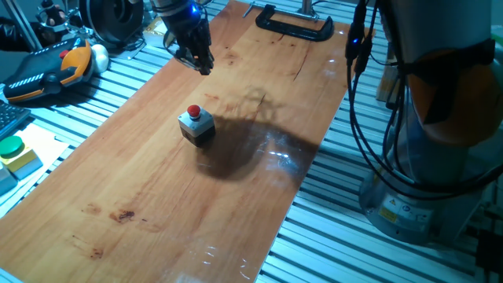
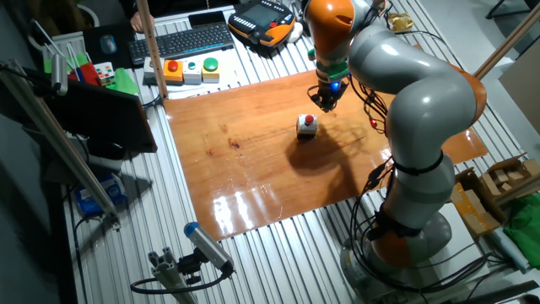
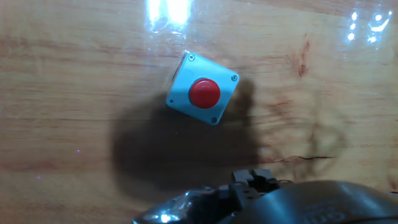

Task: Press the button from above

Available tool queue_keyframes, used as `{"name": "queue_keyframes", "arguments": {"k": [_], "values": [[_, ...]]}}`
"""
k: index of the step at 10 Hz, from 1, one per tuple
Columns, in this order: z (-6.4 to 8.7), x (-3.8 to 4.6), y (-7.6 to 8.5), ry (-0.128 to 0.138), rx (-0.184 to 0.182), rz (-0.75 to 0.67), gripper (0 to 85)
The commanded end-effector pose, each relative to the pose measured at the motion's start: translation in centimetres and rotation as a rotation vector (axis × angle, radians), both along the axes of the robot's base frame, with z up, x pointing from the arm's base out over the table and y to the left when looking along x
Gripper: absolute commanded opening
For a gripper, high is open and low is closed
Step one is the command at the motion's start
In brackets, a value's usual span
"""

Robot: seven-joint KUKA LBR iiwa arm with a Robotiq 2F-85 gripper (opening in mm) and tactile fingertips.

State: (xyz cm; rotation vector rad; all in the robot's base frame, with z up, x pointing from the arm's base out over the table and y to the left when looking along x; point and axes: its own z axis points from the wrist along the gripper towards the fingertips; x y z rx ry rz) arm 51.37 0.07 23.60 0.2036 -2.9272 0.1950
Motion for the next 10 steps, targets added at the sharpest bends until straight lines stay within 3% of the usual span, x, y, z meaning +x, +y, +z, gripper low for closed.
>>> {"name": "queue_keyframes", "arguments": {"k": [1,3,4,5,6,9,10], "values": [[0.00,-0.01,0.00,0.002,0.002,0.008,1.0],[-0.01,-0.03,0.03,0.003,0.005,0.026,1.0],[0.01,-0.01,0.02,-0.020,0.002,-0.019,1.0],[0.15,0.06,0.04,-0.065,0.017,-0.039,0.7],[0.21,0.08,0.03,-0.074,0.037,-0.037,0.7],[0.21,0.07,0.02,-0.080,0.039,-0.035,0.7],[0.21,0.07,0.02,-0.089,0.066,-0.044,0.7]]}}
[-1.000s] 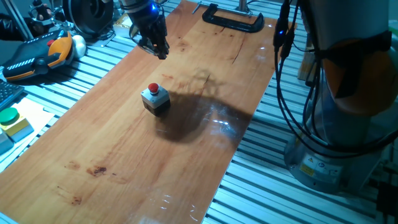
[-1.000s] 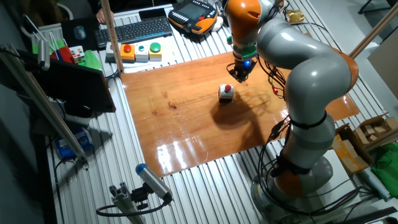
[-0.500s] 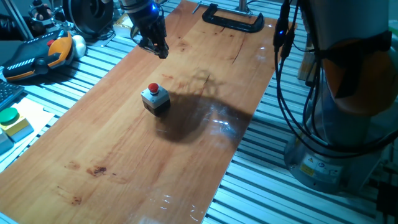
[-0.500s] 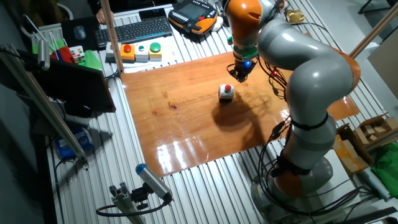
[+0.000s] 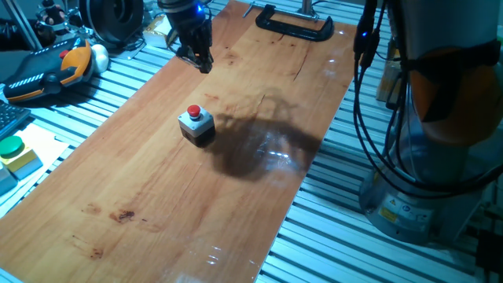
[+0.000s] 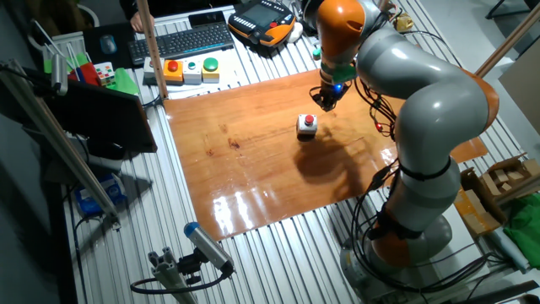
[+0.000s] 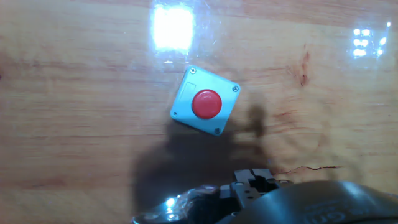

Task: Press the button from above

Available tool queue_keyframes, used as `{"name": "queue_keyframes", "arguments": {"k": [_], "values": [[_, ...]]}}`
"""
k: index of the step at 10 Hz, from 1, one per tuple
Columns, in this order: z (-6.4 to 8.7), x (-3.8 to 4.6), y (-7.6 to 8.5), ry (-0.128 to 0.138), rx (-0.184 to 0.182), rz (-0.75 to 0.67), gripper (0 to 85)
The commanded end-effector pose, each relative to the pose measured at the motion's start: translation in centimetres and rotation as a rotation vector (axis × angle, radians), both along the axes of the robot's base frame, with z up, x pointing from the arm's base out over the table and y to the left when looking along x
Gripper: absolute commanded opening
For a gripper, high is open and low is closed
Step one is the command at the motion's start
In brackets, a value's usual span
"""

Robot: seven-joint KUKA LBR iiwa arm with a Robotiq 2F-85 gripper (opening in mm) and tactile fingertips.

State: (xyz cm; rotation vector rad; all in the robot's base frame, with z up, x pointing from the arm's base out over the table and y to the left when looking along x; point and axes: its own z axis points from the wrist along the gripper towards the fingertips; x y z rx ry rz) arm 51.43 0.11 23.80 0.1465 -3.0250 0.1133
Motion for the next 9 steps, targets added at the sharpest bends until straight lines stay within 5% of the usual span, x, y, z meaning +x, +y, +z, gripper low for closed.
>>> {"name": "queue_keyframes", "arguments": {"k": [1,2,4,5,6,9], "values": [[0.0,0.01,0.0,-0.002,0.028,-0.002,0.7],[0.0,0.01,0.0,0.014,0.023,-0.034,0.7],[0.0,0.01,0.0,-0.023,-0.067,-0.060,0.7],[0.0,0.01,0.0,-0.020,-0.078,-0.060,0.7],[0.0,0.01,0.0,-0.003,-0.065,-0.053,0.7],[-2.0,1.20,0.7,-0.035,-0.038,-0.044,0.7]]}}
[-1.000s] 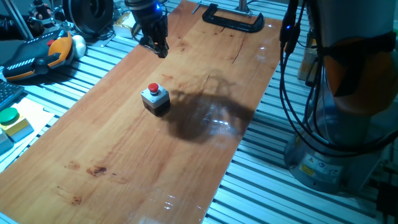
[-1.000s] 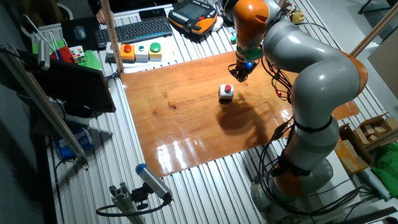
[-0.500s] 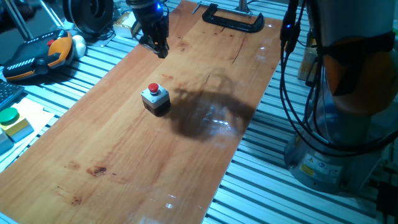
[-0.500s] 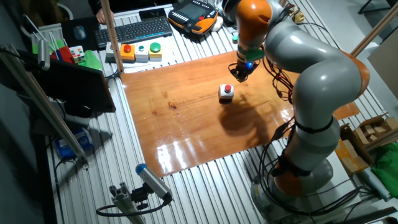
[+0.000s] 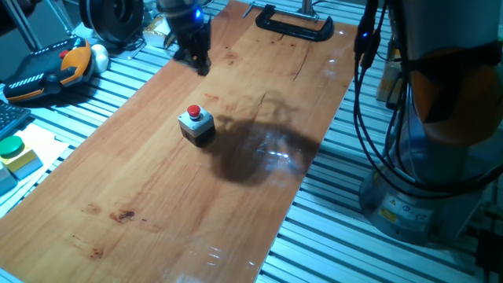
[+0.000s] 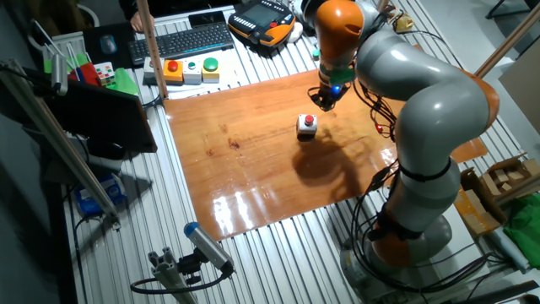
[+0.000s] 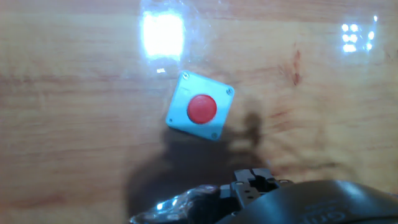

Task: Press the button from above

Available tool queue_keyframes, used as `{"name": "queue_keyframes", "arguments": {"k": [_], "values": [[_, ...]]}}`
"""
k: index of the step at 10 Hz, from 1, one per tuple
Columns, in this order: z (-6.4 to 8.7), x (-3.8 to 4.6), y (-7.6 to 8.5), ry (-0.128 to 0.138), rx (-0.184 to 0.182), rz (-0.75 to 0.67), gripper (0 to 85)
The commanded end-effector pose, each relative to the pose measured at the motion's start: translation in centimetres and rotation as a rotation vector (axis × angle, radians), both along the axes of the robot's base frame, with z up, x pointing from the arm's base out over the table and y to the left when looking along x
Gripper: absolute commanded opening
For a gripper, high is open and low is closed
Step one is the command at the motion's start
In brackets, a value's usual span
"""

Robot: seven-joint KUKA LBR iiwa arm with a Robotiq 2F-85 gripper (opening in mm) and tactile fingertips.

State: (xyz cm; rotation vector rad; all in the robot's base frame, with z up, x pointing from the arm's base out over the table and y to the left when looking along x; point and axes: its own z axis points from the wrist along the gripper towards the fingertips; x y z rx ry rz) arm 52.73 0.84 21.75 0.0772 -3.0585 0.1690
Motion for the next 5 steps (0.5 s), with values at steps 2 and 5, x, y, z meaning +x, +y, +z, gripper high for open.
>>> {"name": "queue_keyframes", "arguments": {"k": [2,5], "values": [[-1.2,1.05,-0.1,0.000,0.000,0.015,0.7],[-3.7,2.00,-0.1,-0.003,0.015,0.027,0.7]]}}
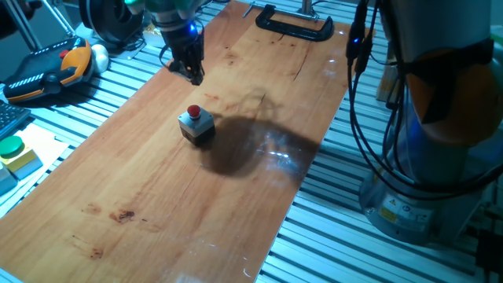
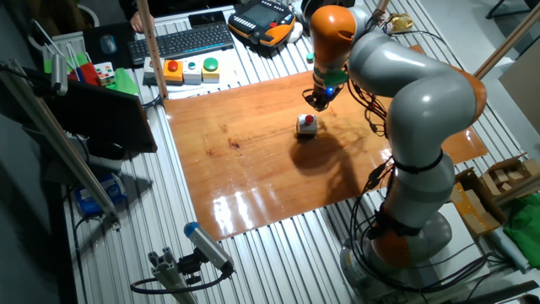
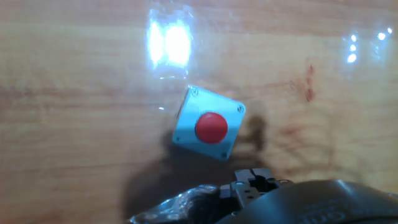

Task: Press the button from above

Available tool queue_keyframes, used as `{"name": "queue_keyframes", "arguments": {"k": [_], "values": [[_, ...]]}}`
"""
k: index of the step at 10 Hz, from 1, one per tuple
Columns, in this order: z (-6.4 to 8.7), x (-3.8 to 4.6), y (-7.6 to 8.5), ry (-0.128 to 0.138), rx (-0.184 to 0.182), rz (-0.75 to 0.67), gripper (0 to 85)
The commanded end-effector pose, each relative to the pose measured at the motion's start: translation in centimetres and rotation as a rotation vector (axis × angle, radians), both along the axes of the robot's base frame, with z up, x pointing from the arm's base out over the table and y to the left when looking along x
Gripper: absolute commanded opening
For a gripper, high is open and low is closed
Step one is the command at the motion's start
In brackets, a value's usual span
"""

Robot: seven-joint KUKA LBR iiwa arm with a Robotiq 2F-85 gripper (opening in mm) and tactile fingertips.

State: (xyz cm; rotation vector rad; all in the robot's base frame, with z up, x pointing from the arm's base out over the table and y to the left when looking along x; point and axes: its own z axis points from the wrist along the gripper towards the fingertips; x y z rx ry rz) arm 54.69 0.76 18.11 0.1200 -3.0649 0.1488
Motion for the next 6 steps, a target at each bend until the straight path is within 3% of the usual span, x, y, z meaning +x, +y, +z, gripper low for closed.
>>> {"name": "queue_keyframes", "arguments": {"k": [1,4,6], "values": [[-1.2,-0.04,0.4,-0.010,-0.009,0.003,0.7],[-2.7,-0.19,1.2,-0.015,-0.001,0.003,0.7],[-3.8,0.20,1.5,-0.021,0.011,0.008,0.7]]}}
